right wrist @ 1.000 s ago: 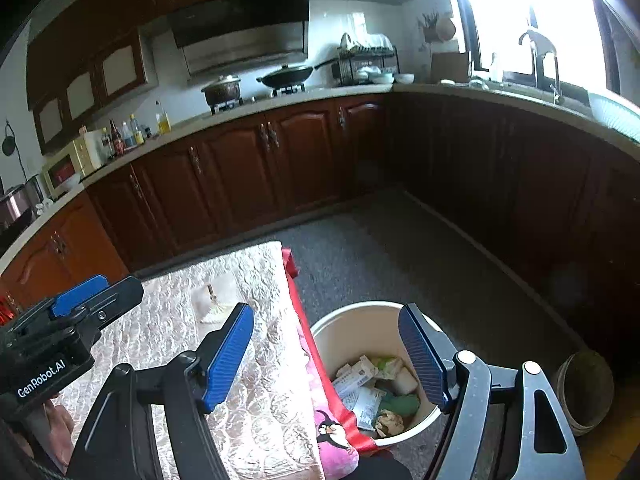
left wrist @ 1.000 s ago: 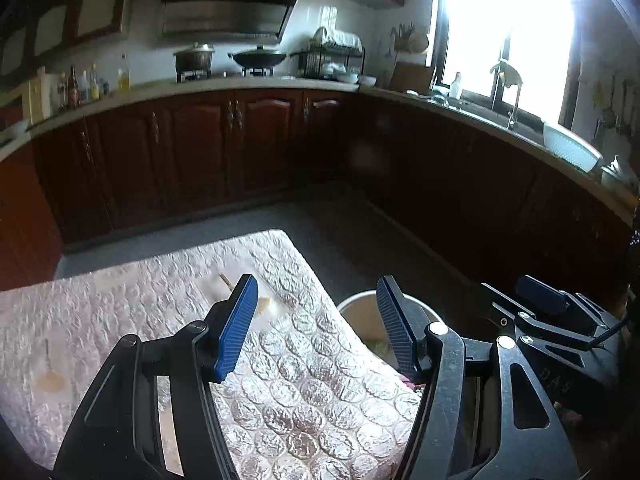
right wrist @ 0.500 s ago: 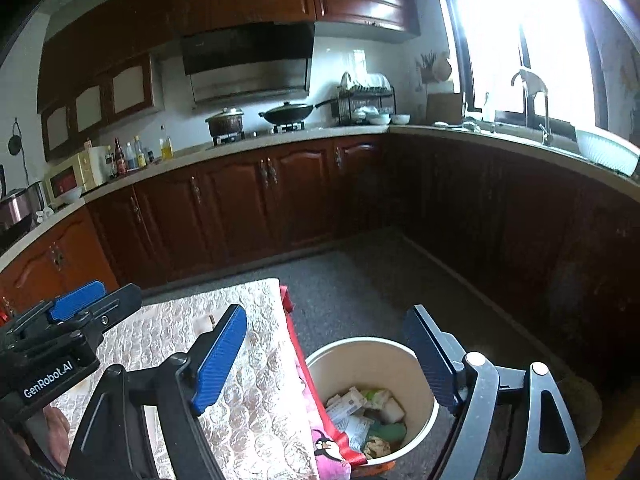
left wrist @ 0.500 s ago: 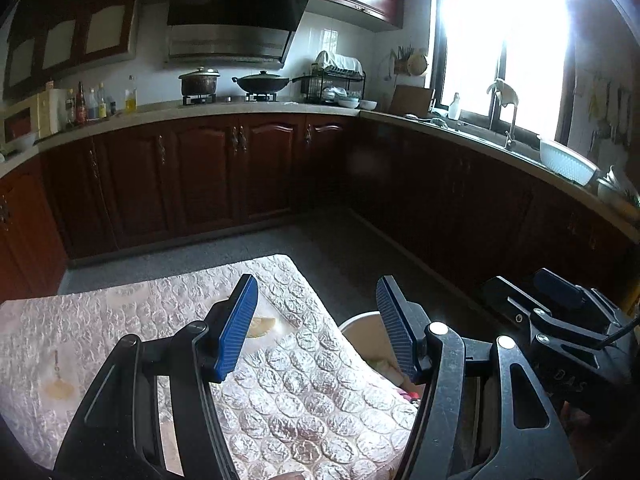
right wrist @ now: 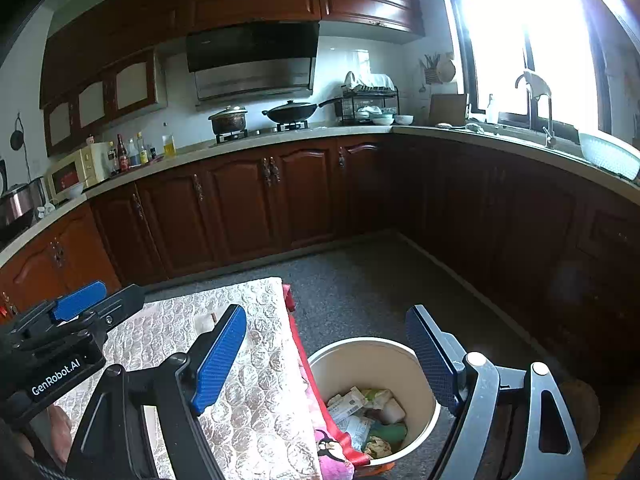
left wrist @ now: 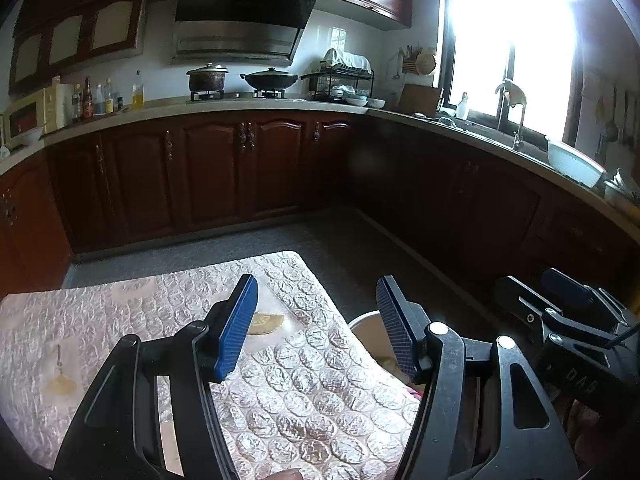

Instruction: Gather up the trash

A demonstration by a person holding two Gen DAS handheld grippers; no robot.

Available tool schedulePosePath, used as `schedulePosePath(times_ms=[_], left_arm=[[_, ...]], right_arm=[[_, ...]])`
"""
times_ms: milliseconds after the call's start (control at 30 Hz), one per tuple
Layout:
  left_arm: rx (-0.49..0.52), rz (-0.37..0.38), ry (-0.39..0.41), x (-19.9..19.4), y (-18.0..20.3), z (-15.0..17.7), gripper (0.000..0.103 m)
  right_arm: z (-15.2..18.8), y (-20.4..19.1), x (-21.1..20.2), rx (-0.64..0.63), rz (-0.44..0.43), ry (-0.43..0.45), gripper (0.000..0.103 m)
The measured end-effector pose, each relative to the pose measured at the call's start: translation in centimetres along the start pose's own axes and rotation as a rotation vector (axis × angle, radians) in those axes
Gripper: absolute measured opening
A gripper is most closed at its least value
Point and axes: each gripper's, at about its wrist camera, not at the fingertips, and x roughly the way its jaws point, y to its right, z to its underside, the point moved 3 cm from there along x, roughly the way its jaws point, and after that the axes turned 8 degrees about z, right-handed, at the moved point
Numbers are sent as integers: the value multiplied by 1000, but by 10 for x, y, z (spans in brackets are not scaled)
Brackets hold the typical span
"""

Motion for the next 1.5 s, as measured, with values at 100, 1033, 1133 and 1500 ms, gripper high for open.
schedulePosePath(times_ms=[100,1033,1133,1500], left_arm=[[1,-8,2,0,0,-2,61],[25,-45,-2,5,2,0,61],[25,-45,-4,5,2,1,61],[34,-48,-4,5,2,0,61]], right_arm=[[-1,0,0,3,3,2,80],[-1,2,8,16,6,-4,81],[-1,2,7,16,6,-5,81],[0,1,10,13,3,-16,81]])
